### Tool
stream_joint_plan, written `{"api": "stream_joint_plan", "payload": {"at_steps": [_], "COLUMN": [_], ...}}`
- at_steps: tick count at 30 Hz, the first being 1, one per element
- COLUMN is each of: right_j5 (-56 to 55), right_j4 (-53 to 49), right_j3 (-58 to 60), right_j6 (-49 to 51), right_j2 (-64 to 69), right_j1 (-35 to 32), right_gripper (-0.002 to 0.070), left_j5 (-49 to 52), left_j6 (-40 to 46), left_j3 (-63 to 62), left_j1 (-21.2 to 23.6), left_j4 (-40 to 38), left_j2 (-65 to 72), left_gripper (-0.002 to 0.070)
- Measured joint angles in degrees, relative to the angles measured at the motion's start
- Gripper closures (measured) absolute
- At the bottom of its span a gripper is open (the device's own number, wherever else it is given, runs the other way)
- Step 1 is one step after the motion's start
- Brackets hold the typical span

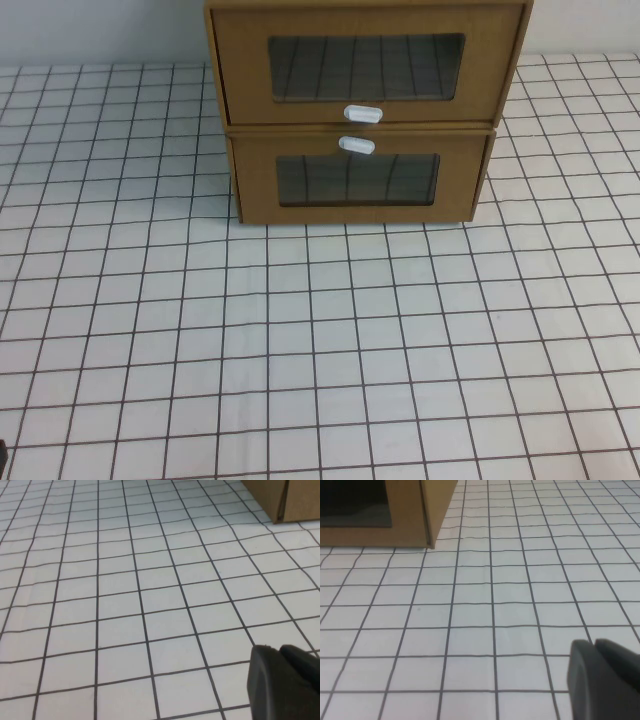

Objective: Open the shoe box
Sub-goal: 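Pull the top drawer of the cardboard box fully open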

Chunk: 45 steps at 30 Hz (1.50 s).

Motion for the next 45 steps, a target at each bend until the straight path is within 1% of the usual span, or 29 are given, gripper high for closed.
{"api": "stream_joint_plan", "payload": {"at_steps": [30,33,34,36,41,43,45], "right_j5": [0.00,0.00,0.00,0.00,0.00,0.00,0.00], "right_j4": [0.00,0.00,0.00,0.00,0.00,0.00,0.00], "right_j3": [0.00,0.00,0.00,0.00,0.00,0.00,0.00], "right_j6": [0.00,0.00,0.00,0.00,0.00,0.00,0.00], "right_j2": [0.00,0.00,0.00,0.00,0.00,0.00,0.00], "right_j1": [0.00,0.00,0.00,0.00,0.00,0.00,0.00], "right_gripper": [0.0689,0.0689,0.0689,0.0689,0.0689,0.0690,0.0690], "left_j5": [-0.42,-1.27,-2.03,-4.23,-10.19,-11.67,-13.30], "left_j6": [0.00,-0.08,-0.36,-1.72,-4.96,-5.10,-5.10], "left_j3": [0.00,0.00,0.00,0.00,0.00,0.00,0.00], "left_j1": [0.00,0.00,0.00,0.00,0.00,0.00,0.00], "left_j4": [0.00,-1.38,-3.04,-8.97,-29.13,-33.99,-36.30], "left_j2": [0.00,0.00,0.00,0.00,0.00,0.00,0.00], "left_gripper": [0.0678,0.0678,0.0678,0.0678,0.0678,0.0678,0.0678]}}
